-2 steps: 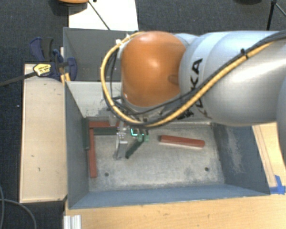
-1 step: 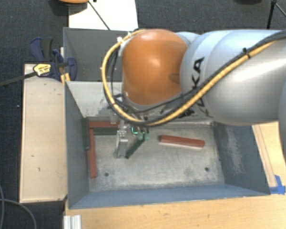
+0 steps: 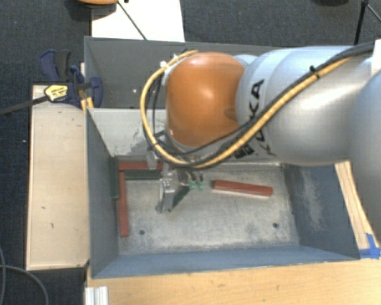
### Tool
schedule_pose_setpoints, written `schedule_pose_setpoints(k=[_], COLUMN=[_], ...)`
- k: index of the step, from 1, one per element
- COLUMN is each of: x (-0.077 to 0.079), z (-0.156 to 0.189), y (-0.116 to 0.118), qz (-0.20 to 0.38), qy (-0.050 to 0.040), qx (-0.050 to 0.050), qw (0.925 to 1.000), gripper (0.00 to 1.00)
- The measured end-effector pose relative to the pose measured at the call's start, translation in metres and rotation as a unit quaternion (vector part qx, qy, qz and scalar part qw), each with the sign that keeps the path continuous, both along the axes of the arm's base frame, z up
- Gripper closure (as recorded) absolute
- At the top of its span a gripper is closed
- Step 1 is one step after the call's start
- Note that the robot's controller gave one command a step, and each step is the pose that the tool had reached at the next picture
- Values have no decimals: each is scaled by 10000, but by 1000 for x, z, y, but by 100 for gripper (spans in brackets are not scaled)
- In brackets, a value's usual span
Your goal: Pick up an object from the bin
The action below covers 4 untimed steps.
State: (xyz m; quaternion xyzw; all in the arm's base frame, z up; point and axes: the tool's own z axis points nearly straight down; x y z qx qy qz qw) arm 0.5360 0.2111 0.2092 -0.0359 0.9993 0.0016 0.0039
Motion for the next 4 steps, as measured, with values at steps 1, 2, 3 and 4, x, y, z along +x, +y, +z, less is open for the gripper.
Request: schedule_pose_setpoints(k=[1,2,3,4], x=[9,46,53,43], z=[-13,-21,-76,-138], y=[-52,-80,-85,-98], qz=[676,719,1069,2096], qy=[45,16,-11,26], qx=[-16,-28,-15,-18], qw=[9977,9974,9943,9778], gripper=[0,0,0,100])
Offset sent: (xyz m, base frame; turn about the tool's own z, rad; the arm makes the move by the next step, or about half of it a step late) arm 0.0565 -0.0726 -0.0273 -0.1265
